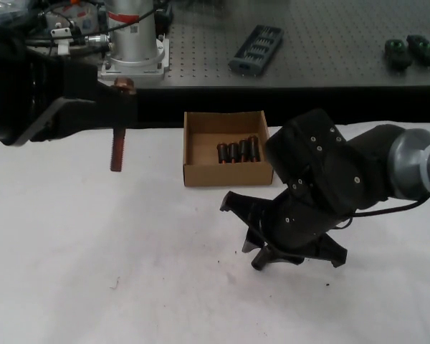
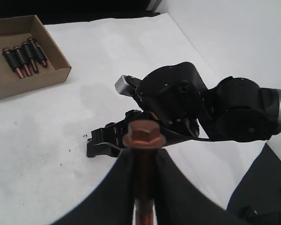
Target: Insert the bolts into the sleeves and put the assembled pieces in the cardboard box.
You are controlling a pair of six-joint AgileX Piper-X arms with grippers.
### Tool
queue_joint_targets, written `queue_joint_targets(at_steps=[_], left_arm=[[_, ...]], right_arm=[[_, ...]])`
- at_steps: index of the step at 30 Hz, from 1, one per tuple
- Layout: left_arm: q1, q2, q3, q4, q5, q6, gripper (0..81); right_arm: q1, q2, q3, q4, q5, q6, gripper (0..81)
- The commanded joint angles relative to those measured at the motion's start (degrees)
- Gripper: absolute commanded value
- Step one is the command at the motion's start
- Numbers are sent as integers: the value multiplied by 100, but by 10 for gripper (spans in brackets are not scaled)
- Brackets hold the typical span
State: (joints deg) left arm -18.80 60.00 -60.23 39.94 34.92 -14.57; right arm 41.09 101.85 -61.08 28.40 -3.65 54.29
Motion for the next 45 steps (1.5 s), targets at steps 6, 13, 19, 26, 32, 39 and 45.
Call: queue_joint_targets(at_steps=[6, 13, 19, 26, 32, 39, 45], left_arm=[[12, -96, -18, -64, 54, -3, 6], [12, -96, -18, -53, 53, -3, 6], [12, -96, -18, 51, 53, 13, 6], [12, -96, -18, 65, 53, 36, 6], [12, -96, -18, 65, 53, 36, 6], [12, -158, -18, 65, 31, 35, 6], [73, -81, 73, -702, -699, 97, 6]], right_arm=[[-202, 253, -225, -38, 113, 532, 275], [-293, 546, -484, 93, -91, 636, 275], [-293, 755, -581, 181, -126, 836, 275], [-293, 818, -581, 489, -248, 868, 275], [-293, 855, -581, 719, -247, 868, 275], [-307, 840, -581, 698, -298, 486, 97], [-426, 568, -581, 758, 47, -2641, 43]])
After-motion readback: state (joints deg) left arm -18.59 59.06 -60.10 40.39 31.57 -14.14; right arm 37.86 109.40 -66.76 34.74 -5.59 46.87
